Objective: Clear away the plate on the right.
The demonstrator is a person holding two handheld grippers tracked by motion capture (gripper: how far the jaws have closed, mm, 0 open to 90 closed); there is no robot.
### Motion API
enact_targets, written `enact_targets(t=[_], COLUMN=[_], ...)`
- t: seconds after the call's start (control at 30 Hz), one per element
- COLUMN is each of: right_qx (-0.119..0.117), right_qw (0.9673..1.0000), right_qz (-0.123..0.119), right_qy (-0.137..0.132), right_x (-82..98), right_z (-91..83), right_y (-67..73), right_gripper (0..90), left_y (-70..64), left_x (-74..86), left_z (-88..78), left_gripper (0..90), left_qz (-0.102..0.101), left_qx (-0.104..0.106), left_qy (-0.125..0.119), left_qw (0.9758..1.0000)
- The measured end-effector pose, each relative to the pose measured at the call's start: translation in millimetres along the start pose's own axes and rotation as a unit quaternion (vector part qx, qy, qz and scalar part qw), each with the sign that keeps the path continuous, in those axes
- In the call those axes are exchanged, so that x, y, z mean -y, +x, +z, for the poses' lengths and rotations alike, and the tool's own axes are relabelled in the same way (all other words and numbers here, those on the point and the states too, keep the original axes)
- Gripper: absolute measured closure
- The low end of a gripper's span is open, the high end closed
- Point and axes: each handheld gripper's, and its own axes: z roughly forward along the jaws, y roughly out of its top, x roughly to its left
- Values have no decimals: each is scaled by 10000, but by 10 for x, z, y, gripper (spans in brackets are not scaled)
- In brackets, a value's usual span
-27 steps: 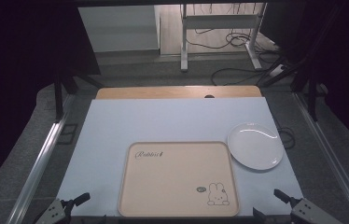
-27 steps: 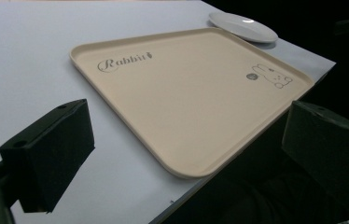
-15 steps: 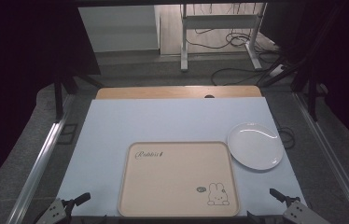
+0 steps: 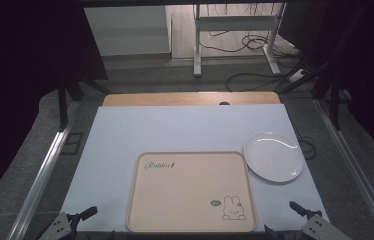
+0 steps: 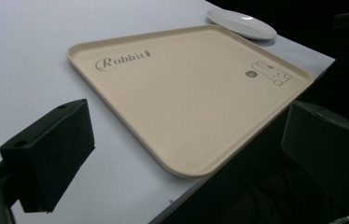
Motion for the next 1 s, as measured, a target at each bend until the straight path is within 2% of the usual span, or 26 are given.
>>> enact_targets(t=[0.27, 0.53, 0.73, 1.0], right_qx=[10, -14, 44, 20], right_qw=[10000, 9999, 9998, 9998], right_qz=[-43, 29, -126, -91], right_qy=[31, 107, 170, 201], right_x=[-2, -5, -32, -55], right_z=[27, 72, 115, 173], right_y=[-13, -42, -35, -63], right_gripper=[0, 0, 3, 2], left_y=[-1, -3, -5, -6], left_x=[-1, 0, 0, 0], left_z=[4, 0, 0, 1], left_gripper=[18, 17, 17, 17], left_qz=[5, -2, 7, 11], left_qx=[-10, -28, -38, -37], left_qy=[9, -3, -3, -2], left_qw=[10000, 10000, 10000, 10000])
